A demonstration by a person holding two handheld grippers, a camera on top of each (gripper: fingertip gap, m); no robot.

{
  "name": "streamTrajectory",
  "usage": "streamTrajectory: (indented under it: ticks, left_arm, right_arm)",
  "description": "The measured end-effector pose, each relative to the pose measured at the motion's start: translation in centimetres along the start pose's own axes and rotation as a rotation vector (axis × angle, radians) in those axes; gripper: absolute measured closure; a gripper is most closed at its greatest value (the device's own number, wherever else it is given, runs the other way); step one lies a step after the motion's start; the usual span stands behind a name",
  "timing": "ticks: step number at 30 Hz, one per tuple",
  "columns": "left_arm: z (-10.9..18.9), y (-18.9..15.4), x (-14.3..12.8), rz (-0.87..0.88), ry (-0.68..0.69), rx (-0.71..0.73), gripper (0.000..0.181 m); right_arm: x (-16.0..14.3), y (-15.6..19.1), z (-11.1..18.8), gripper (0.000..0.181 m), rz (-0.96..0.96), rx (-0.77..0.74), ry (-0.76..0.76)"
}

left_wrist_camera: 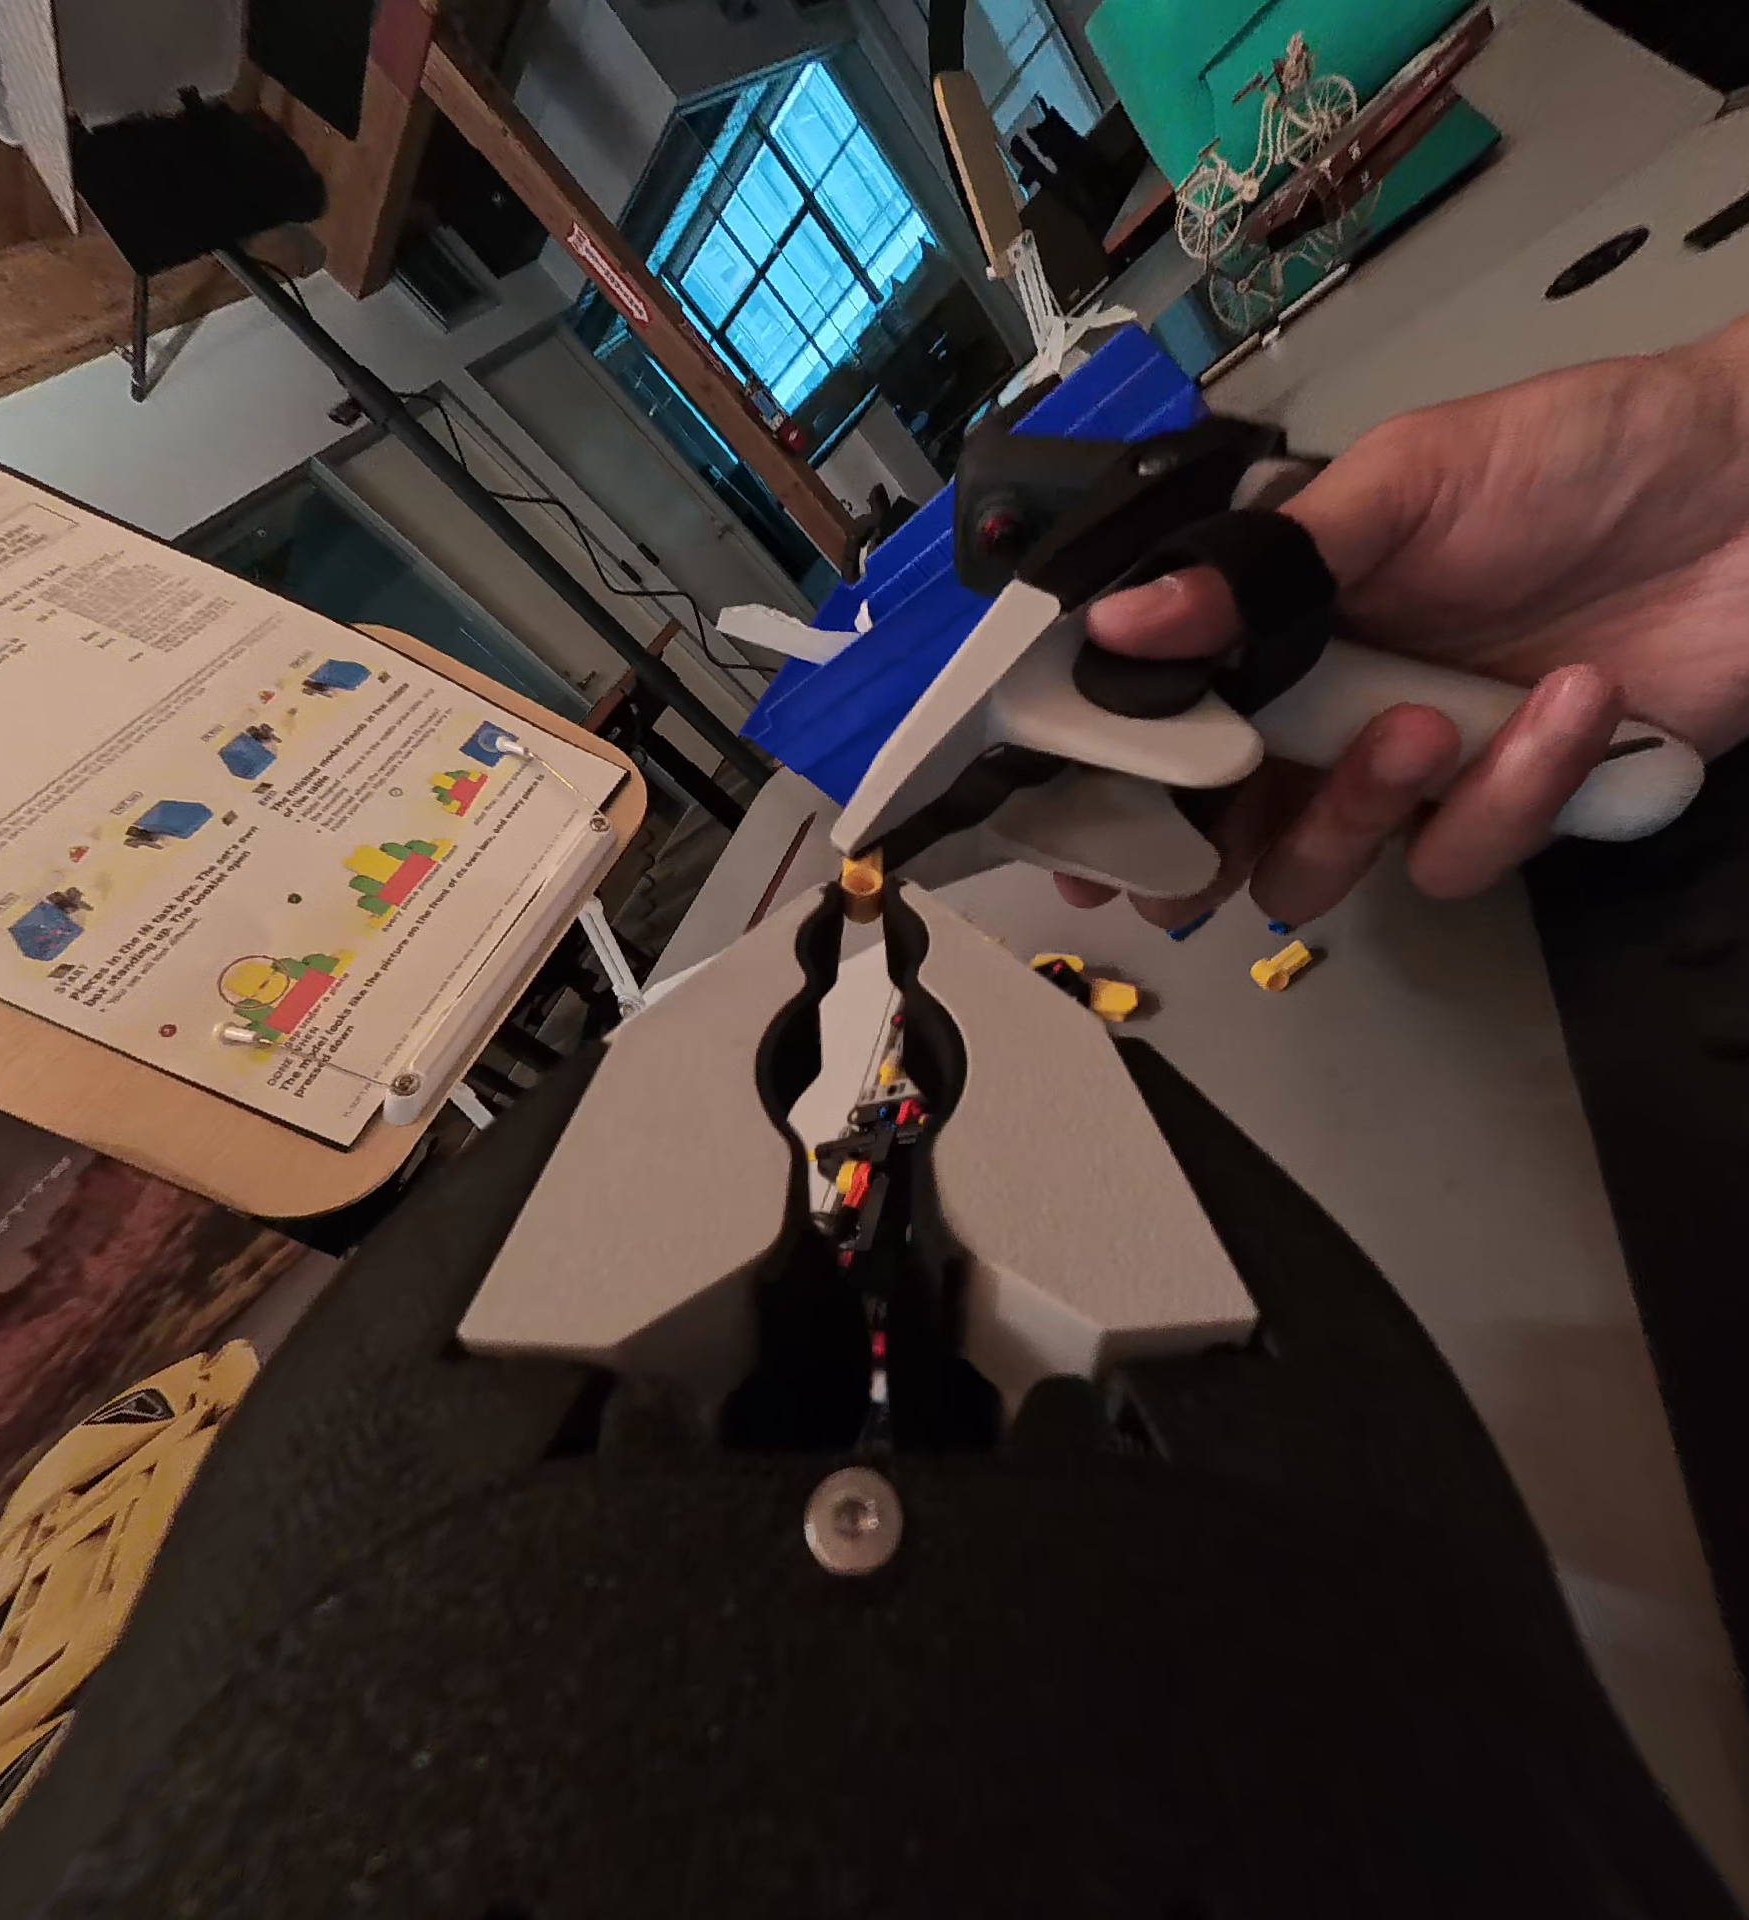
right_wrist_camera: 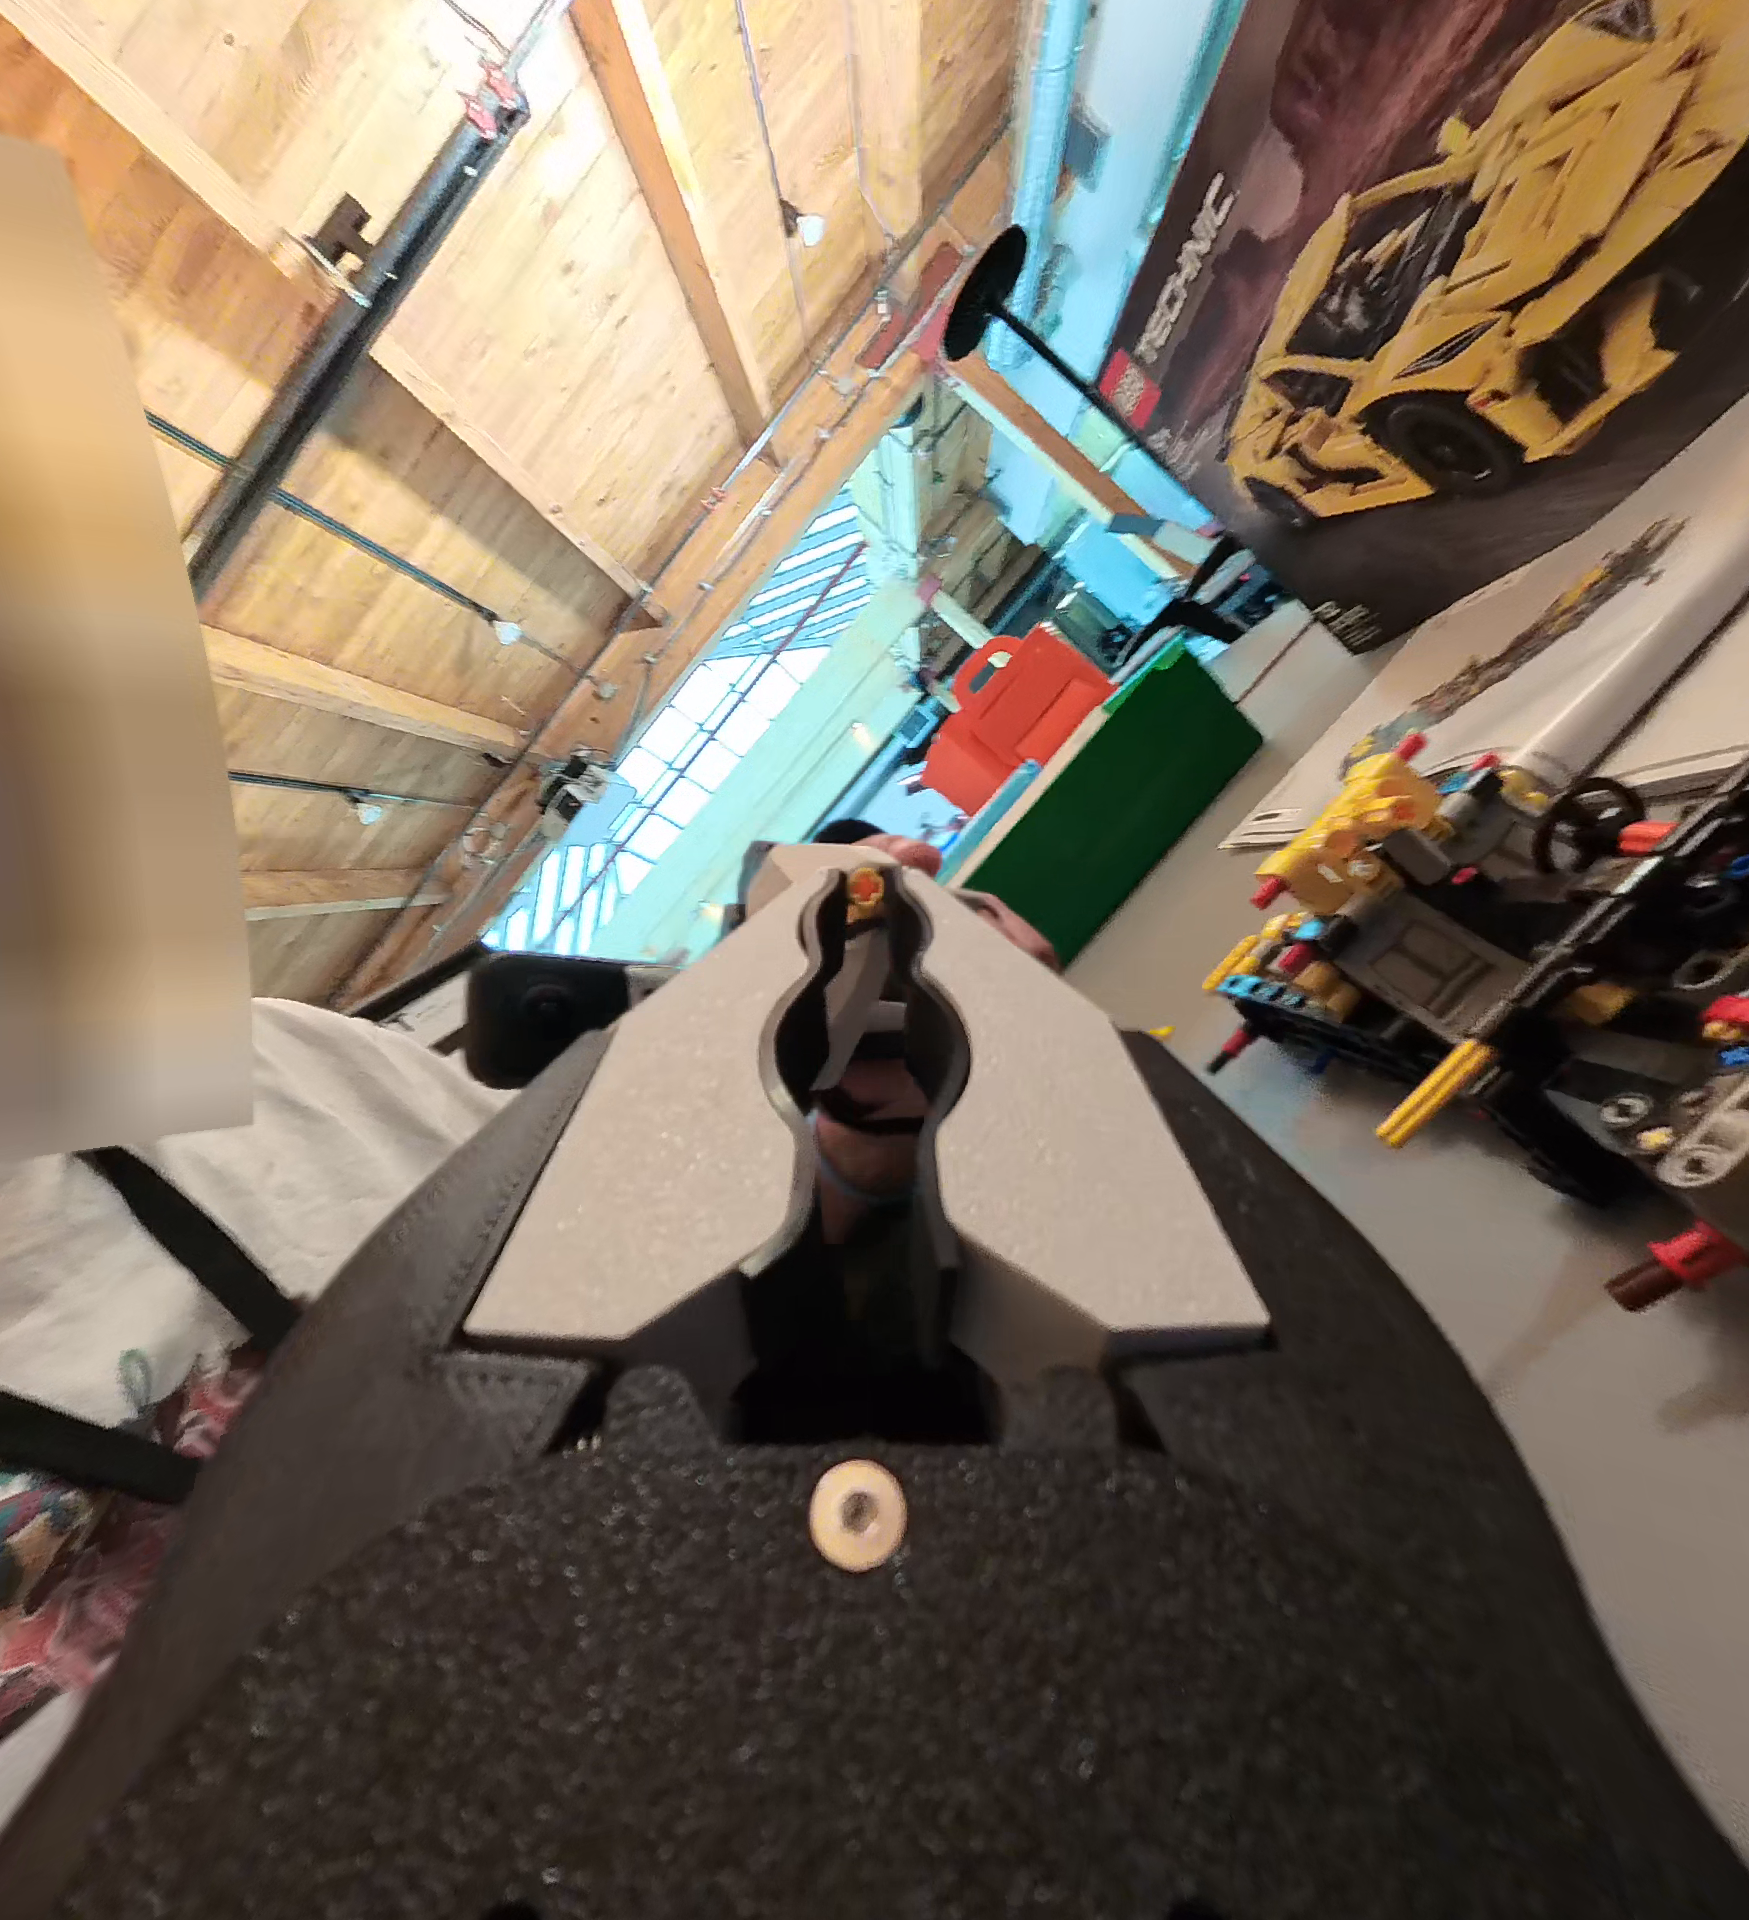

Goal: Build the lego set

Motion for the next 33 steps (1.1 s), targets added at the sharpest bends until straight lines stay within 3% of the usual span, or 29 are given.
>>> streamTrajectory:
  ticks: [10, 13, 15, 18, 20, 25, 28, 33]
  left_arm:
    - [0.4, -0.4, 0.9, 0.034, -0.082, -0.020, 0.174]
    - [0.3, -0.1, 0.6, 0.078, -0.068, -0.038, 0.174]
    - [0.2, 0.3, 0.2, 0.100, -0.038, -0.029, 0.174]
    - [0.1, 0.9, -0.3, 0.140, -0.007, -0.015, 0.174]
    - [-0.1, 1.0, -0.6, 0.164, 0.008, -0.010, 0.174]
    - [-0.5, 0.4, -1.0, 0.156, 0.034, -0.035, 0.174]
    - [-0.7, 0.0, -1.3, 0.151, 0.052, -0.056, 0.174]
    - [-0.8, -0.2, -1.6, 0.126, 0.079, -0.069, 0.174]
  right_arm:
    - [-0.6, -0.4, -0.3, 0.176, -0.304, 0.245, -0.022]
    - [0.6, 0.1, 0.4, 0.171, -0.096, 0.142, 0.050]
    - [3.1, 0.9, 2.7, 0.161, 0.123, 0.014, 0.095]
    - [6.2, 1.6, 7.8, 0.161, 0.547, -0.382, 0.321]
    - [6.5, 2.2, 9.9, 0.164, 0.620, -0.493, 0.474]
    - [1.4, 1.4, 10.1, 0.164, 0.707, -0.501, 0.918]
    - [-0.1, 0.2, 9.4, 0.166, 0.800, -0.506, 1.042]
    - [-0.4, -1.1, 8.1, 0.166, 0.767, -0.467, 1.267]
Point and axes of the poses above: each gripper's, where its closed fingertips meet, z back along the fingers, x out of its top, y = z × x across the jaws, the point moved 9 cm from there along z, back along the fingers, and after that the axes turned 11 degrees about z, right-handed, at the moved point
